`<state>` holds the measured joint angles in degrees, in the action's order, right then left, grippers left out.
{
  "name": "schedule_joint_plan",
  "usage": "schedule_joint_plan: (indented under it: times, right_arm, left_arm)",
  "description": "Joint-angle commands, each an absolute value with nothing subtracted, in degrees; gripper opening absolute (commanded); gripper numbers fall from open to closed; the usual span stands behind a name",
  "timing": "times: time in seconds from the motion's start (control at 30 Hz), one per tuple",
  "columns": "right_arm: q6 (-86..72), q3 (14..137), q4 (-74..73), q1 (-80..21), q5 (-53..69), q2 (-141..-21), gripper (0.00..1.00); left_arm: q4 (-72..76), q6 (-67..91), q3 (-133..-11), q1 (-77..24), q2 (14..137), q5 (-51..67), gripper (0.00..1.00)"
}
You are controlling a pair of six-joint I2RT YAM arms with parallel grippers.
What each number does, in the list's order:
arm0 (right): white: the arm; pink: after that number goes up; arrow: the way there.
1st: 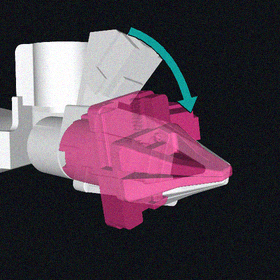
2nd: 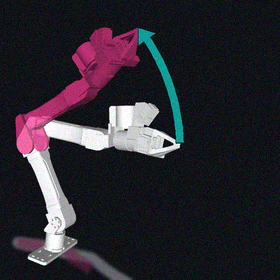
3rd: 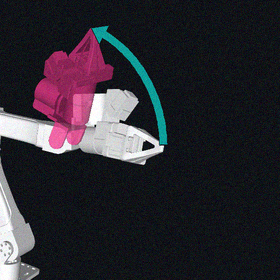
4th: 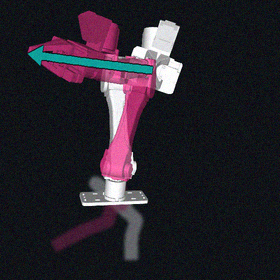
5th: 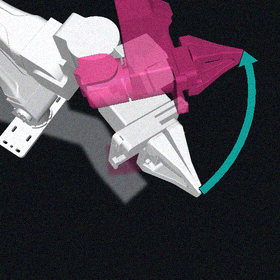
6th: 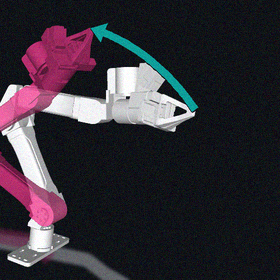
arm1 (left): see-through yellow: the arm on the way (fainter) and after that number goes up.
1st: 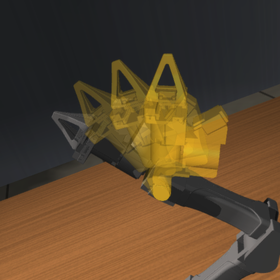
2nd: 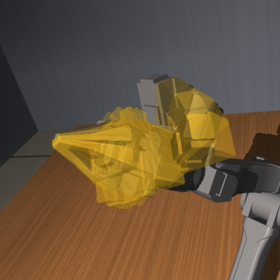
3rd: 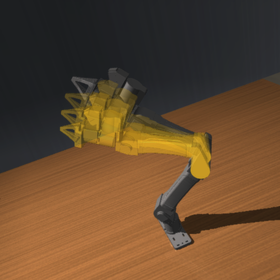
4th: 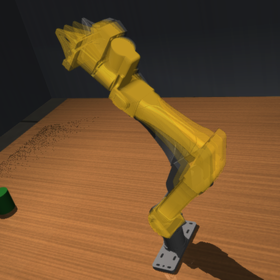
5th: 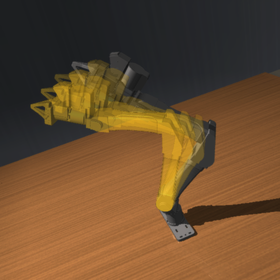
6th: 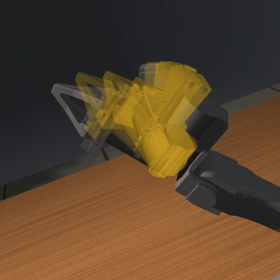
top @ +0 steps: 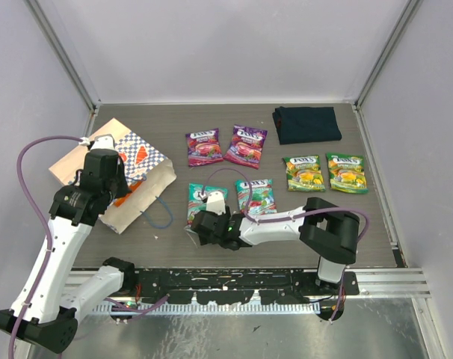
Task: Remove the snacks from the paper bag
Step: Adjust the snack at the center of the board.
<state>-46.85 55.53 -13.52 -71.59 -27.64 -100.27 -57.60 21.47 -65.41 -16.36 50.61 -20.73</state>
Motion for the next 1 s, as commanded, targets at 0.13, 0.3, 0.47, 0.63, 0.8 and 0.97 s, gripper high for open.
schedule_joint_plan:
  times: [0.13,0.3,0.47,0.63,0.8,0.97]
  right_arm:
    - [-36.9,58.2,-15.6,-69.5,-32.5,-94.5,0.74]
    - [-33.2,52.0,-5.0,-70.4,-36.5,-82.6,1.0]
    - [-36.5,45.6,16.5,-70.4,-27.1,-78.3,1.0]
    - [-42.5,51.7,26.6,-71.2,-15.0,-89.9,1.0]
    - [-39.7,56.2,23.3,-71.1,-16.8,-95.5,1.0]
    - [-35.3,64.9,12.4,-70.7,-16.2,-101.3,1.0]
  left_arm:
    - [-56.7,21.8,-67.1,-16.2,50.5,-19.5,0.0]
    - [-56.3,22.4,-67.7,-16.1,50.1,-19.2,0.0]
    - [-56.1,23.5,-69.3,-16.1,49.6,-18.3,0.0]
    - [-58.3,23.6,-71.1,-16.2,50.5,-17.8,0.0]
    - [-60.3,22.4,-71.7,-16.1,51.1,-21.4,0.0]
    - [-59.0,22.1,-71.2,-16.1,50.7,-22.3,0.0]
